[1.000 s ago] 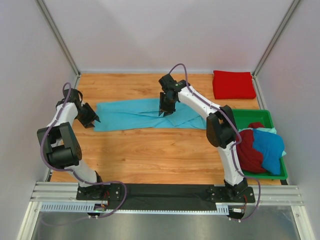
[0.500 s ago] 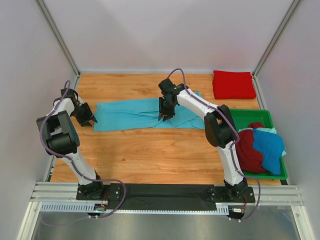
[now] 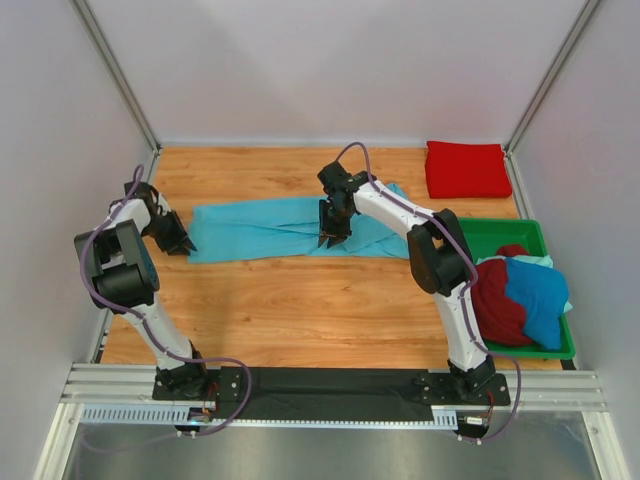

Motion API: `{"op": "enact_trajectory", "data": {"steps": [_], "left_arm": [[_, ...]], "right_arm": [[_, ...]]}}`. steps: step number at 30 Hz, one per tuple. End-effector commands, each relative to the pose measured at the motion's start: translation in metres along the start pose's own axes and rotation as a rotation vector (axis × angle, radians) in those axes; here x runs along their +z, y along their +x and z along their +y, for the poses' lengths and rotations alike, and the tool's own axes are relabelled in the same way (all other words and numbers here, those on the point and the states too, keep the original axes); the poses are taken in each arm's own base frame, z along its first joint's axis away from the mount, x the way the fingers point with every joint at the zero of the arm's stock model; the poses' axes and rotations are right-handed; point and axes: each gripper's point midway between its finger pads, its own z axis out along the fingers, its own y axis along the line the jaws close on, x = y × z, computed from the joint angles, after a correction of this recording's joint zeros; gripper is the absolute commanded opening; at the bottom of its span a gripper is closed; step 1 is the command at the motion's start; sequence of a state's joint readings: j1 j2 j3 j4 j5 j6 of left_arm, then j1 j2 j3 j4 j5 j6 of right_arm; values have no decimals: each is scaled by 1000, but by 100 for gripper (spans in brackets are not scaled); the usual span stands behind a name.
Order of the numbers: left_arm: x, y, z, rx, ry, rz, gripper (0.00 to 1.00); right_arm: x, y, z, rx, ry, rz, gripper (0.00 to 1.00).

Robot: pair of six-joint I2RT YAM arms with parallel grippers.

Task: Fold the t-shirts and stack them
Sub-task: Fold the tshirt

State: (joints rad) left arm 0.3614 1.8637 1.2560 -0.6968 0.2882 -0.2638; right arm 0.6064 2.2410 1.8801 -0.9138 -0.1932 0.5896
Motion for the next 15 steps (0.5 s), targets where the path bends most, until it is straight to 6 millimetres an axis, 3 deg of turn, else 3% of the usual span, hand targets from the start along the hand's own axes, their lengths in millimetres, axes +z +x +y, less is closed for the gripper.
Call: {"op": "enact_trajectory", "data": {"steps": [1, 5, 8, 14, 15], "left_arm": [[-8, -2, -6, 19, 26, -28, 33], [-6, 1, 2, 9, -16, -10, 29], [-10, -1, 7, -3, -52, -27, 41], [-13, -5, 9, 0, -74, -39, 49], [-11, -6, 8, 4, -68, -32, 49]], "right_arm": [[-10, -11, 15, -23, -50, -46, 31], [-9, -9, 13, -21, -46, -39, 30], [-11, -8, 10, -27, -31, -46, 30], [-22, -6, -18, 7, 43, -58, 32], [-31, -12, -24, 25, 42, -76, 34]]}}
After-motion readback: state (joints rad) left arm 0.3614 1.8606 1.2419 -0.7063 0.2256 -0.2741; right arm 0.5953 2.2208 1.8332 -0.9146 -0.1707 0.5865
